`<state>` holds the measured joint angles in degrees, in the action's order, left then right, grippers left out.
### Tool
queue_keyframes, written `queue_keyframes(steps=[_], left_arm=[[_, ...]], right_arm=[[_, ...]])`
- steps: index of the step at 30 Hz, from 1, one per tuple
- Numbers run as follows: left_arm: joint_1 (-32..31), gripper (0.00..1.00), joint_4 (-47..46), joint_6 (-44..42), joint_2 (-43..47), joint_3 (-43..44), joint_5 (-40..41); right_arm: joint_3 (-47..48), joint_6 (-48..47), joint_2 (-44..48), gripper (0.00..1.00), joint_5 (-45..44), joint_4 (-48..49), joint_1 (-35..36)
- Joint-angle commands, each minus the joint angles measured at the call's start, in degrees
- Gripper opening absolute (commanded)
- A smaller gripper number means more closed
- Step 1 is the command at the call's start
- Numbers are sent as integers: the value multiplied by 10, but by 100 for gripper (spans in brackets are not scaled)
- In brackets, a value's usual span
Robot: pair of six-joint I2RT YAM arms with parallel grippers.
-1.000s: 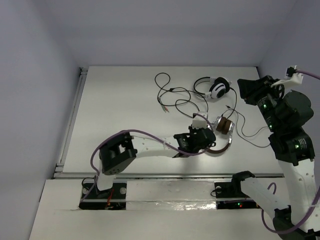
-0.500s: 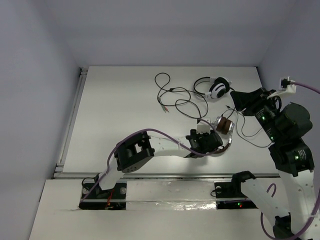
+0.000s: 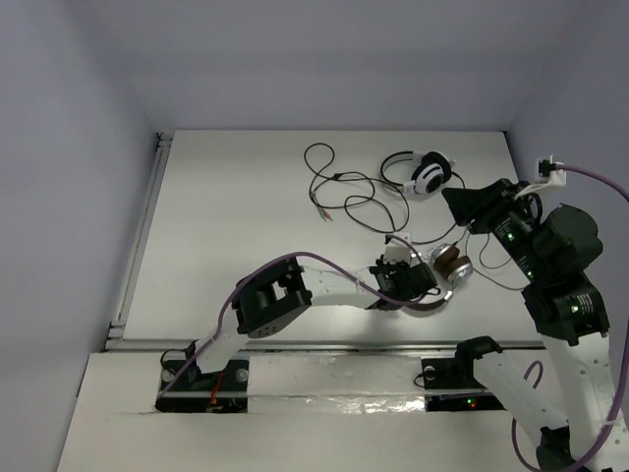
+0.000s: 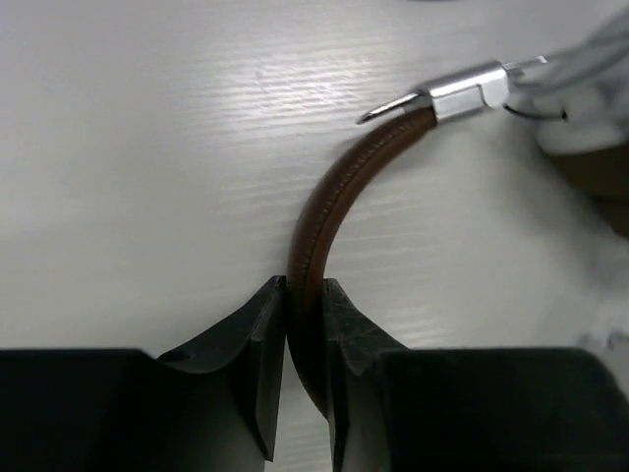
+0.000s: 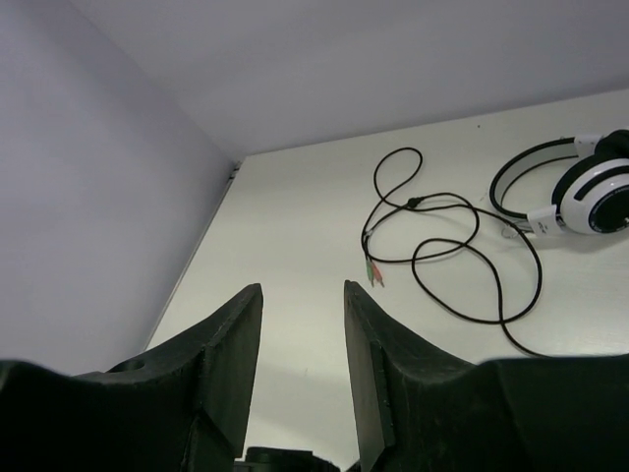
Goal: Wrap the headphones
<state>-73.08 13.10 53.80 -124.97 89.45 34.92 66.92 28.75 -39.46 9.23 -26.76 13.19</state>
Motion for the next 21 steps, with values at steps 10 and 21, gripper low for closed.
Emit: queue_keyframes(steps=[10, 21], left_arm=[[32, 62, 81, -49, 63, -60, 84], [-1, 62, 9, -40, 51, -67, -24]], right_arm=[[-58, 31, -27, 51, 47, 82, -2], [-71, 27, -27, 50, 45, 88, -2]])
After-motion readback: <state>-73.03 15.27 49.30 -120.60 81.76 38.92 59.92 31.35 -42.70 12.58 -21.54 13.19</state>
